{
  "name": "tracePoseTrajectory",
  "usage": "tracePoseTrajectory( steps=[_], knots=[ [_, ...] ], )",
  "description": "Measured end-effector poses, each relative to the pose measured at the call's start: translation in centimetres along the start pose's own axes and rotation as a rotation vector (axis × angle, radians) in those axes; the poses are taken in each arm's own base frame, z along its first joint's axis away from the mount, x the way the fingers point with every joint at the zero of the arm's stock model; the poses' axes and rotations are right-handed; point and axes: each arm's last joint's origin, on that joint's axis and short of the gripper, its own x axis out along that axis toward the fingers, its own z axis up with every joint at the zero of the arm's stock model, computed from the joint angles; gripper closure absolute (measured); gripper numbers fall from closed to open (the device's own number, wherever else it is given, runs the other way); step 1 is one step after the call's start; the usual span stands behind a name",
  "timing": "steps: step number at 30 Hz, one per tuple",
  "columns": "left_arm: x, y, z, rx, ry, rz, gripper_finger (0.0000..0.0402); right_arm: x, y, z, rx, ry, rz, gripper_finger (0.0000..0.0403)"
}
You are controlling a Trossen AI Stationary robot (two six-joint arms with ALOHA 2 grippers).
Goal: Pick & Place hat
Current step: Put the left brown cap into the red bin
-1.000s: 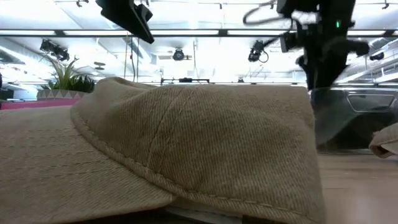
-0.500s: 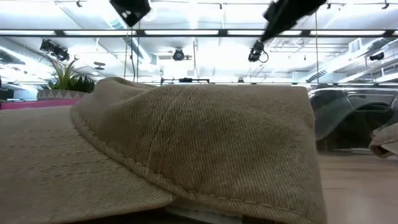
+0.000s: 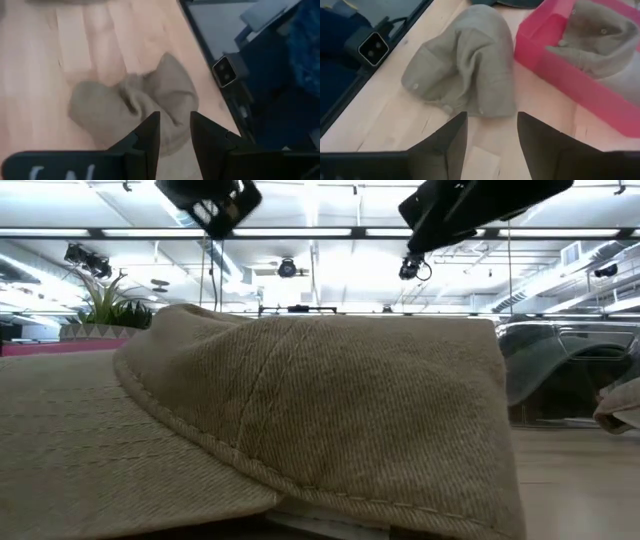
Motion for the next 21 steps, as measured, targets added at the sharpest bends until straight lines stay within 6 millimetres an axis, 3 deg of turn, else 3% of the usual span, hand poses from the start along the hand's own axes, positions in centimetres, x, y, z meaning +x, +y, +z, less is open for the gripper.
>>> tracePoseTrajectory(
  steps=[6,11,17,21],
  knots=[
    [3.5,-0.8,-0.6,-0.081,-0.036,-0.032,0.0221,-0.5,0.9,0.4,0.051,-0.027,0.02,0.0227],
    [5.8,-0.6,-2.1,-0.052,0.019,0.057,0.0174,-0.5,1.9,0.3,0.045,-0.022,0.043,0.0227],
    [8.6,-0.3,-4.1,-0.108,0.071,0.15,0.017,-0.6,2.7,0.4,0.068,-0.027,0.063,0.0227],
    [9.5,-0.3,-4.6,-0.104,0.055,0.228,0.0206,-0.6,3.0,0.6,0.064,-0.046,0.071,0.0227]
  ],
)
